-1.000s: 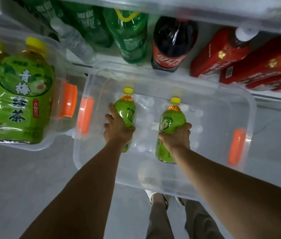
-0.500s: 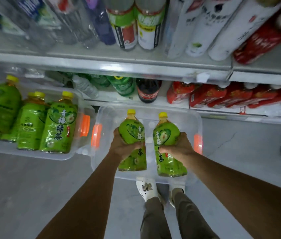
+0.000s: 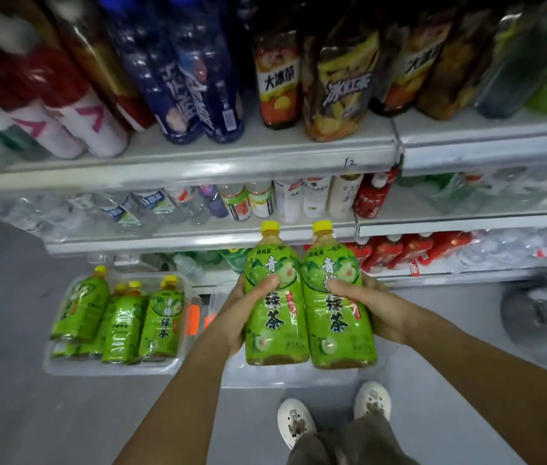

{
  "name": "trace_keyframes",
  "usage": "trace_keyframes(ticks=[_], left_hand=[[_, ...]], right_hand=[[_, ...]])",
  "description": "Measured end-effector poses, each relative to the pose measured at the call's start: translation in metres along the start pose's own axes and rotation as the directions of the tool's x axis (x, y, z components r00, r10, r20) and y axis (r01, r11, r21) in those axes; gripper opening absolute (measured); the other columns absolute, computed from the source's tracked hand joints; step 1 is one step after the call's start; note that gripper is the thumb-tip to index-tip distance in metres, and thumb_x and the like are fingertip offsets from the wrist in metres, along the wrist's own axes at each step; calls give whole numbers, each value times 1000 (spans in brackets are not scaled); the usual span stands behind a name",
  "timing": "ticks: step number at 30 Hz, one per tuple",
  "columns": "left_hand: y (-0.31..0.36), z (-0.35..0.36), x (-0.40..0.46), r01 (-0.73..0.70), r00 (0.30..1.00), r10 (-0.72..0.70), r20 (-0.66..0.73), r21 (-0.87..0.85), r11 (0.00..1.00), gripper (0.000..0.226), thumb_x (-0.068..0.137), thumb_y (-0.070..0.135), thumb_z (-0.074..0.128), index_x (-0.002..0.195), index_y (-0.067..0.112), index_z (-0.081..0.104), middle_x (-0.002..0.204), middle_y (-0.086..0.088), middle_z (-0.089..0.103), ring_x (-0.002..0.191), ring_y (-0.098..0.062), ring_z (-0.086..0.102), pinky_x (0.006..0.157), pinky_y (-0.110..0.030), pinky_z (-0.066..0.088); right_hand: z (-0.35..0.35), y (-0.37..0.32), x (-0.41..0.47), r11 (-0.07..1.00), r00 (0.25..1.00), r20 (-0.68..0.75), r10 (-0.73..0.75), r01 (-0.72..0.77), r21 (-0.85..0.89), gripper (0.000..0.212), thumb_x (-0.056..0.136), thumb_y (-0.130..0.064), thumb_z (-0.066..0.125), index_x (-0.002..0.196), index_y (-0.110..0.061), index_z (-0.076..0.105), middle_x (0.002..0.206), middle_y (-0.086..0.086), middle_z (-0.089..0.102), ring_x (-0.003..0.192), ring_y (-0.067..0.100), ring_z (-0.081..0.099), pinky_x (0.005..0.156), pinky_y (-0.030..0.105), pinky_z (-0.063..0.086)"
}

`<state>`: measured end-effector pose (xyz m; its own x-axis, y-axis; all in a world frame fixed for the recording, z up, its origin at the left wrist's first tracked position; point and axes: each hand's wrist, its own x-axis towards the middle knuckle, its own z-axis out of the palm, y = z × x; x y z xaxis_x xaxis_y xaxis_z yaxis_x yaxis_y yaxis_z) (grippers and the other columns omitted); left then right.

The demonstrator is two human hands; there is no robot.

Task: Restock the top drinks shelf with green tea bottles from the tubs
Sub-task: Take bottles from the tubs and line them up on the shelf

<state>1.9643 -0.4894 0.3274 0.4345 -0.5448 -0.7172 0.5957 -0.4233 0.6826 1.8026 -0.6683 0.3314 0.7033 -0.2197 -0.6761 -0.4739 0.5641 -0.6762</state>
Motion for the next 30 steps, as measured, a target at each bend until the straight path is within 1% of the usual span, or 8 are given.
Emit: trace_keyframes(ticks=[1,4,16,19,21,23,25,30], left_hand=[[10,8,-13,-1,999,1,-36,-18,1000,115,45,66,92,144,32,46,133,2,64,118,-22,64,101,-47,52],[35,31,-45,-113,992,111,-68,-29,993,65,64,65,82,117,44,50,117,6,64,107,-18,63,93,-43,54],[108,169,-149,-478,875,479,-67,29,878,98,45,69,92,132,45,51,129,-1,68,116,-29,66,99,-57,52],[126,226,-177,-589,805,590,-69,29,808,104,49,70,89,140,44,46,135,4,63,123,-25,60,105,-55,46],[138,266,-198,-643,764,642,-62,20,766,91,57,64,85,137,39,48,136,4,62,118,-21,63,102,-52,50],[149,305,-214,-686,728,684,-51,-21,728,60,64,52,81,117,42,55,119,1,70,98,-20,73,83,-45,60],[160,341,-227,-725,689,724,-45,-33,688,56,62,50,79,113,38,59,108,-2,75,86,-20,76,69,-41,62],[190,418,-253,-781,619,785,9,-94,617,71,62,53,86,123,29,60,109,-8,76,95,-31,75,82,-56,60]], right_hand=[[4,-10,-10,999,999,-35,-33,33,7,94,45,-45,97,127,-18,60,115,11,73,106,30,70,95,48,53],[10,-38,-37,990,982,-121,-143,141,-25,103,42,-52,96,131,-19,56,112,9,74,103,29,71,96,50,53],[-59,-151,-197,873,878,-71,-472,456,-172,86,44,-47,91,120,-20,59,99,9,77,90,29,74,80,44,59],[-96,-176,-247,831,833,-79,-547,530,-169,76,53,-36,92,118,-16,59,92,8,77,78,24,75,64,35,59],[-122,-191,-279,791,793,-75,-605,587,-173,75,50,-38,88,115,-12,61,87,8,77,72,23,74,60,33,58],[-148,-207,-313,743,748,-59,-661,643,-184,70,53,-38,85,113,-10,62,88,9,76,73,23,74,62,33,58],[-174,-222,-344,695,701,-34,-712,697,-178,54,64,-31,78,111,-10,63,89,9,76,74,23,73,62,33,59],[-225,-264,-408,607,623,6,-783,765,-216,63,61,-36,82,112,-4,64,98,17,74,82,30,73,67,37,60]])
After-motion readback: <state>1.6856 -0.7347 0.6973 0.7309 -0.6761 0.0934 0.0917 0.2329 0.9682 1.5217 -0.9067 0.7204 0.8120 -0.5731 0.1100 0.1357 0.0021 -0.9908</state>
